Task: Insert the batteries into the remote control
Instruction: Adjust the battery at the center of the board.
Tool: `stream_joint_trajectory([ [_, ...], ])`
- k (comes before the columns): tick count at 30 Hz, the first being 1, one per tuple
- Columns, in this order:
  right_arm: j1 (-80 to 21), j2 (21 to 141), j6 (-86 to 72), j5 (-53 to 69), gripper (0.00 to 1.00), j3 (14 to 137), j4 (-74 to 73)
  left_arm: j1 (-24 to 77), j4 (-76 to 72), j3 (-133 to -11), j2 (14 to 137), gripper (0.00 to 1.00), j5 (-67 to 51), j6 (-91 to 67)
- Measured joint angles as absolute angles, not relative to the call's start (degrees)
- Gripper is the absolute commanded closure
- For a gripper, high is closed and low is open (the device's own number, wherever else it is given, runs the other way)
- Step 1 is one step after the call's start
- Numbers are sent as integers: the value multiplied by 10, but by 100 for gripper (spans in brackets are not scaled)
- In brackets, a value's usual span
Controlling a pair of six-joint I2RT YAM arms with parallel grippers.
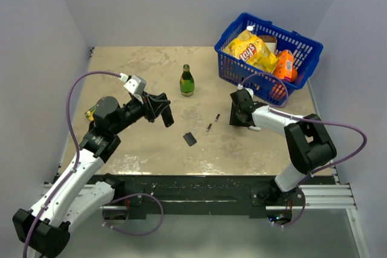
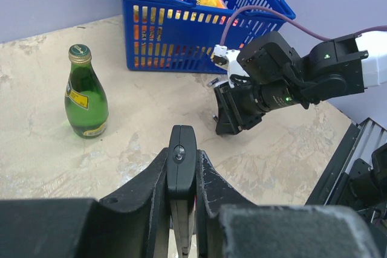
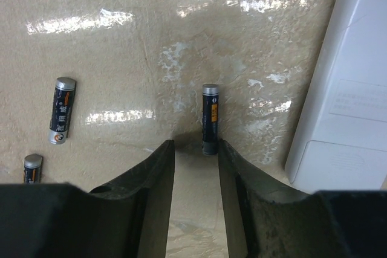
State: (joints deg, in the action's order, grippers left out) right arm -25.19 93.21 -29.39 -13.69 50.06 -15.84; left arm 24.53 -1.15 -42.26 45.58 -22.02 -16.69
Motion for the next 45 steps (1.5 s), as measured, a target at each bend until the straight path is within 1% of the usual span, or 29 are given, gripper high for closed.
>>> stream_joint_trajectory([
  [16, -277, 935, -293, -107, 62, 500, -140, 245, -11, -423, 456, 100, -218, -167],
  [23, -283, 952, -293, -107, 61, 517, -131, 245, -11, -423, 456, 100, -218, -167],
  [30, -285, 976, -278, -109, 58, 542, -122, 245, -11, -423, 455, 100, -216, -167],
  [32, -285, 983, -269, -110, 56, 551, -123, 245, -11, -423, 455, 100, -216, -167],
  [38, -285, 986, -233, -111, 55, 574, -127, 245, -11, -423, 455, 100, -212, -166],
  [45, -284, 974, -138, -113, 54, 601, -155, 245, -11, -423, 455, 100, -212, -166],
])
